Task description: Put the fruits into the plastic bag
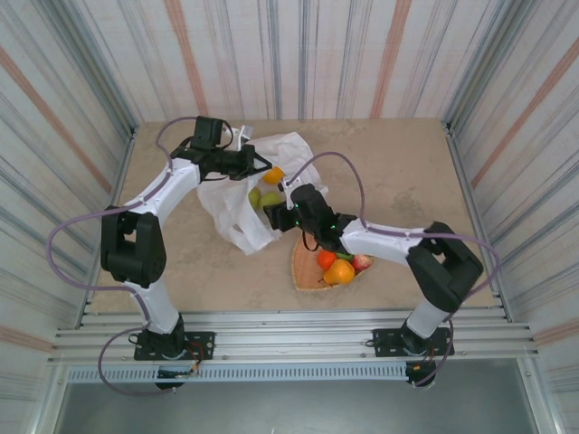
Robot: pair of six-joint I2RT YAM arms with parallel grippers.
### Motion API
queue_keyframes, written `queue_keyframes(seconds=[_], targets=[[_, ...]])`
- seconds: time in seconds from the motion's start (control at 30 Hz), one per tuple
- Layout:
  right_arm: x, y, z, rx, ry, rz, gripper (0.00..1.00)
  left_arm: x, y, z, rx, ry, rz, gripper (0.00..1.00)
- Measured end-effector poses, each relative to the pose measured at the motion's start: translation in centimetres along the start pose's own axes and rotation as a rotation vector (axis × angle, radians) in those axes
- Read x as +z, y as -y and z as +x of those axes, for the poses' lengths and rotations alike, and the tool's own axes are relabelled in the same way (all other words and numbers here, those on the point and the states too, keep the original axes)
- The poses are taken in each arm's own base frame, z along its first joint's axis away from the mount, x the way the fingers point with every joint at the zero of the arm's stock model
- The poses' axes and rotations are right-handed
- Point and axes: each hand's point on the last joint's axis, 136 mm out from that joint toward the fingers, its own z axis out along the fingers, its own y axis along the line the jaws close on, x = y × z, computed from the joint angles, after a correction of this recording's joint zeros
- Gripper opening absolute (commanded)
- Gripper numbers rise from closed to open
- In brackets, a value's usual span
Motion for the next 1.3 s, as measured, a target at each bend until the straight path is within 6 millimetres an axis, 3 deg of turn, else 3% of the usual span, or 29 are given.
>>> queue_keyframes(seconds=[0.17, 0.37, 0.83, 1.0, 1.13, 1.3], targets=[[-2.1, -2.5, 2.0, -0.023, -0.093, -0.114, 0.74, -0.3, -0.3, -0.2, -0.012, 0.007, -0.004, 0.0], [-2.9, -3.4, 5.0, -0.045, -0.214, -0.239, 0.73, -0.3, -0.3, -0.3, -0.021, 0.009, -0.004, 0.0], [-6.2, -7.2, 5.8, -0.128, -0.312, -0.515, 0.71, -0.3, -0.3, -0.4, -0.02, 0.011, -0.003, 0.0], [-8.4, -6.7, 5.6, -0.158, -0.331, -0.507, 0.71, -0.3, -0.3, -0.4, -0.02, 0.011, -0.003, 0.0], [-11.0, -6.2, 4.3, -0.183, -0.291, -0.48, 0.71, -0.3, -0.3, -0.3, -0.02, 0.011, -0.004, 0.0], [-13.4, -4.0, 3.0, -0.201, -0.203, -0.36, 0.76, -0.3, -0.3, -0.4, -0.02, 0.011, -0.003, 0.0]])
